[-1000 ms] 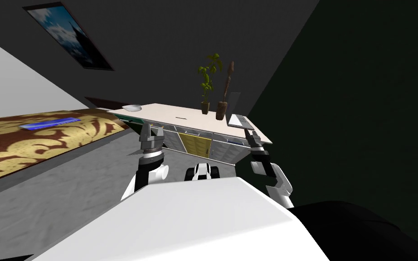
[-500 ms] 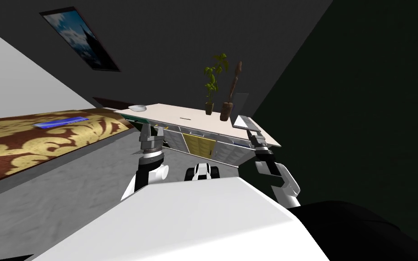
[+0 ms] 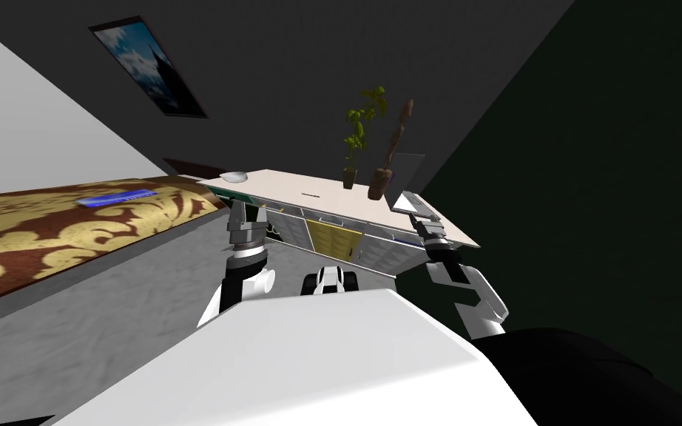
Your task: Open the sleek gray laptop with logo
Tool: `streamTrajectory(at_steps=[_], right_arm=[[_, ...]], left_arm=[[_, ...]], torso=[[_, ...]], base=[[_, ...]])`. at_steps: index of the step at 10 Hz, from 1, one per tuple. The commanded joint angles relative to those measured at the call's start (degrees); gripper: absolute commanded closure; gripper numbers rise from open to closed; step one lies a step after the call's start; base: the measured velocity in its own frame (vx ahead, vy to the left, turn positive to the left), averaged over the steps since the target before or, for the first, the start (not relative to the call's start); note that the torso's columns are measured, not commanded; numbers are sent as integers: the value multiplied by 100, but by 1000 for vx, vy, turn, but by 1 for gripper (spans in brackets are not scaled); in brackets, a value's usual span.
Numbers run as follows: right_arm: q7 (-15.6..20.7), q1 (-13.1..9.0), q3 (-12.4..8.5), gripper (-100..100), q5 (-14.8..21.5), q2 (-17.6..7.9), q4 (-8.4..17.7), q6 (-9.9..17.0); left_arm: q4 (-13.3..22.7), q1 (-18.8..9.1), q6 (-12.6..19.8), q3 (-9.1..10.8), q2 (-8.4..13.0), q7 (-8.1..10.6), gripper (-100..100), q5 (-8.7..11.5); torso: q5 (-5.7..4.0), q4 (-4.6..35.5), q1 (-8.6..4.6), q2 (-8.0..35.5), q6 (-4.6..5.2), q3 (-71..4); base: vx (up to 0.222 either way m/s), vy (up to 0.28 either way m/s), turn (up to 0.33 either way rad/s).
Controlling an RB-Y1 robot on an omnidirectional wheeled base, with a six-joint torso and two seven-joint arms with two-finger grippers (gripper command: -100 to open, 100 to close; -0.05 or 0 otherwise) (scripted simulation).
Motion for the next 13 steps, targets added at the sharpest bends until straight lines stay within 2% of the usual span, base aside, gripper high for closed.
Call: streamTrajectory(at_steps=[1, 2, 4, 5, 7, 8, 10, 11, 13], right_arm=[[400, -42, -167, -100, 32, -199, 211, 226], [424, -42, -167, -100, 32, -199, 211, 226], [796, -62, -417, -100, 50, -503, 462, 523], [889, -62, -417, -100, 50, -503, 462, 523], [1258, -82, -656, -100, 67, -803, 704, 808], [1334, -82, -656, -100, 67, -803, 704, 808], [1681, -101, -879, -100, 83, -1089, 929, 1074], [1749, -101, -879, -100, 83, -1089, 929, 1074], [2099, -117, -1081, -100, 97, -1357, 1129, 1313]], left_arm=[[0, 0, 0, 0, 0, 0, 0, 0], [0, 0, 0, 0, 0, 0, 0, 0], [0, 0, 0, 0, 0, 0, 0, 0], [0, 0, 0, -1, -1, 0, 0, 0], [0, 0, 0, 0, 0, 0, 0, 0], [0, 0, 0, 0, 0, 0, 0, 0], [0, 0, 0, 0, 0, 0, 0, 0], [0, 0, 0, 0, 0, 0, 0, 0], [0, 0, 0, 0, 0, 0, 0, 0]], torso=[[1, 2, -2, 9, 1, 4], [2, 2, 4, 8, 0, 5], [4, 0, 13, 0, 0, 0], [9, -1, 26, -3, -1, -3], [-1, 1, -6, 2, -1, 1], [2, -2, 6, -5, 0, -4], [3, 2, 4, 7, 1, 4], [5, 0, 14, 2, -1, 1], [0, 1, -5, 4, 0, 2]], base=[[42, 94, 72], [41, 86, 23], [58, 141, 69], [44, 110, 25], [70, 113, 71], [63, 106, 24], [64, 121, 58], [47, 96, 30], [54, 104, 55]])
